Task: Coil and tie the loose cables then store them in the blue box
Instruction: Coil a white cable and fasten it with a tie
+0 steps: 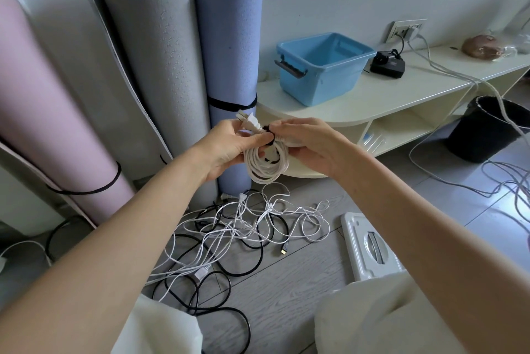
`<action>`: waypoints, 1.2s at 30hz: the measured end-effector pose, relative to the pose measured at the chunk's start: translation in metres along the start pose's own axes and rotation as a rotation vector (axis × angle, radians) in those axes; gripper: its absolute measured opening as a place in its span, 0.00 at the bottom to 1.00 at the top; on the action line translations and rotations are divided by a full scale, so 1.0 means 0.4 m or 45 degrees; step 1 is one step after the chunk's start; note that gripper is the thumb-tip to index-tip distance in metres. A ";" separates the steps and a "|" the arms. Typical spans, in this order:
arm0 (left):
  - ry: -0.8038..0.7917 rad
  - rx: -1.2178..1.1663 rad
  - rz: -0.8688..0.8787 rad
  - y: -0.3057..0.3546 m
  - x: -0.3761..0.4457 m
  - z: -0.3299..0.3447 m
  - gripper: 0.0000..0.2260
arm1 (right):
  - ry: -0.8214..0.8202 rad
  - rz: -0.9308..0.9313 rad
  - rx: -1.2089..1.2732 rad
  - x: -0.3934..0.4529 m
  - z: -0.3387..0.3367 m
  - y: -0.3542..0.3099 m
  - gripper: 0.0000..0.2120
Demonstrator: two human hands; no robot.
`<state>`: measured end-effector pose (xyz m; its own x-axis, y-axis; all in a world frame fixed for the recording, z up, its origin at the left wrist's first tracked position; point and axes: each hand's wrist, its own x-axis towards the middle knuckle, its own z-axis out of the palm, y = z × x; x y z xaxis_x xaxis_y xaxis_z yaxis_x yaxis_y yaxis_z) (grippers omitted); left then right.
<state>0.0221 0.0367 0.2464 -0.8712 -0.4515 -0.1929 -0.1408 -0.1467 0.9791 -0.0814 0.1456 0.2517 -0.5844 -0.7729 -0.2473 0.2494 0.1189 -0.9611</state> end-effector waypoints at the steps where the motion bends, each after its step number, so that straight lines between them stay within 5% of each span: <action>1: 0.009 0.019 0.004 0.000 0.000 0.002 0.04 | 0.006 0.003 0.000 0.000 0.001 0.004 0.02; 12: 0.039 0.076 0.021 -0.009 0.011 0.015 0.04 | 0.178 -0.022 0.089 0.006 0.016 0.007 0.13; 17: 0.063 -0.150 -0.081 -0.008 0.016 0.003 0.04 | 0.135 -0.156 -0.225 0.003 0.011 0.004 0.02; 23: 0.089 -0.192 -0.168 -0.010 0.027 -0.021 0.05 | 0.100 -0.479 -1.209 0.009 0.003 0.012 0.25; 28: 0.029 -0.182 -0.212 -0.005 0.023 -0.021 0.11 | 0.227 -0.621 -1.233 0.006 0.007 0.010 0.16; 36: 0.057 -0.178 -0.149 -0.003 0.027 -0.013 0.08 | 0.231 -0.670 -1.279 0.003 0.009 0.012 0.17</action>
<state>0.0151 0.0273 0.2427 -0.8304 -0.4624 -0.3108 -0.1704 -0.3203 0.9319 -0.0781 0.1430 0.2472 -0.5565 -0.7827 0.2787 -0.7399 0.3143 -0.5948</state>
